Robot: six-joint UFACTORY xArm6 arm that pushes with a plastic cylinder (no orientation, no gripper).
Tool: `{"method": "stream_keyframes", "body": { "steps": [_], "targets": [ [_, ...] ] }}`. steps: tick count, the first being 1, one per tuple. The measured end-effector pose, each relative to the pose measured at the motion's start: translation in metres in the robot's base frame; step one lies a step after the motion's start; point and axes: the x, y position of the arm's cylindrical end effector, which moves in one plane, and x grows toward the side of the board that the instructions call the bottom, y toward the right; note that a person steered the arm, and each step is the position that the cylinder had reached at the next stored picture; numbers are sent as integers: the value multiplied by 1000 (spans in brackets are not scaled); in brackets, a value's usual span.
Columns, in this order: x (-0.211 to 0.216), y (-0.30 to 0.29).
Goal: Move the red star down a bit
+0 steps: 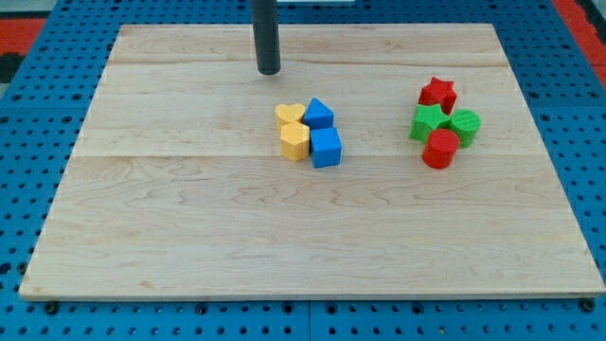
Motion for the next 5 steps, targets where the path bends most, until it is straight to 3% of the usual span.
{"method": "stream_keyframes", "body": {
  "steps": [1,3,5],
  "targets": [
    [0,13],
    [0,115],
    [2,133]
  ]
}}
